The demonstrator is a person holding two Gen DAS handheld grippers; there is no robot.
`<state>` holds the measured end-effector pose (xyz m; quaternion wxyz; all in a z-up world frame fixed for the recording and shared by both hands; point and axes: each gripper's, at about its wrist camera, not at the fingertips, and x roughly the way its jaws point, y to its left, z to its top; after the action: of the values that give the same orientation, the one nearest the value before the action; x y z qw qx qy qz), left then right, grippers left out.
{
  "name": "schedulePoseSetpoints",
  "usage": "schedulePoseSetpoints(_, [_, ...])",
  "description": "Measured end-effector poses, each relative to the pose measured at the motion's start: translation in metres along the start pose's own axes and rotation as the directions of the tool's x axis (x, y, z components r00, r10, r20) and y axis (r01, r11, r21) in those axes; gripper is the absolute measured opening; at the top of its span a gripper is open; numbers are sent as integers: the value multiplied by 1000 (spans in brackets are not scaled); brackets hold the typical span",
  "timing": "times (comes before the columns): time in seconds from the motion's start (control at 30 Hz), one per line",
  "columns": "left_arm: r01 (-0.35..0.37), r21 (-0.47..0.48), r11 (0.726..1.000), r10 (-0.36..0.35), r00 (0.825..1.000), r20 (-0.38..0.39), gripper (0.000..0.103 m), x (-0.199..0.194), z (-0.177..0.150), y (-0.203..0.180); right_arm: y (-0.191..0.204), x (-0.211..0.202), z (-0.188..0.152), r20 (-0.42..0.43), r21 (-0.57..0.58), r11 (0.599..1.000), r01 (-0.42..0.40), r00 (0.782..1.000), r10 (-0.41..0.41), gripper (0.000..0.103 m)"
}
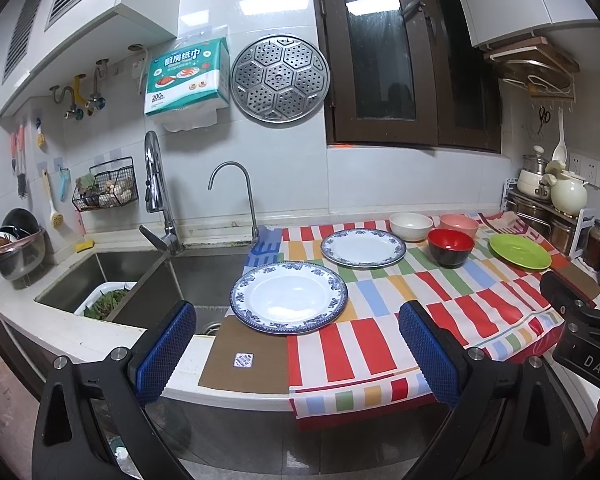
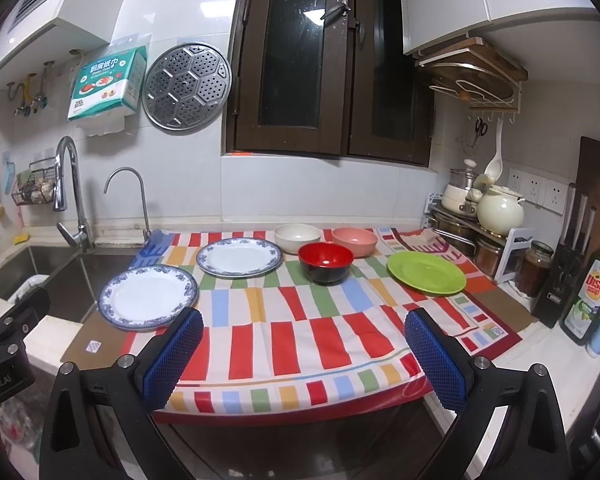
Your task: Organize plates and bowls
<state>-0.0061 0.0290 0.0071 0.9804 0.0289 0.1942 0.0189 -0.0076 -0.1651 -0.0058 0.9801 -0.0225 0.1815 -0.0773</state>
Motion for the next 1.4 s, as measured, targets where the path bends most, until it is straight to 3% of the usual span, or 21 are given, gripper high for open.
schedulePoseSetpoints(0.9, [-28, -3, 1000, 28, 1000, 4, 103, 2, -1, -1, -5, -4, -1, -8, 22, 1000, -16, 1000, 16, 102])
schedulePoseSetpoints(1.17, [-63, -37, 997, 61, 996, -70, 103, 30, -1, -7, -2, 31, 4, -46, 16, 996, -90, 995, 91, 102])
schedulePoseSetpoints(1.4, [-129, -50, 990, 123, 986, -109, 103, 62, 3, -13, 7, 77, 13, -84, -5, 979, -203, 976, 202, 102])
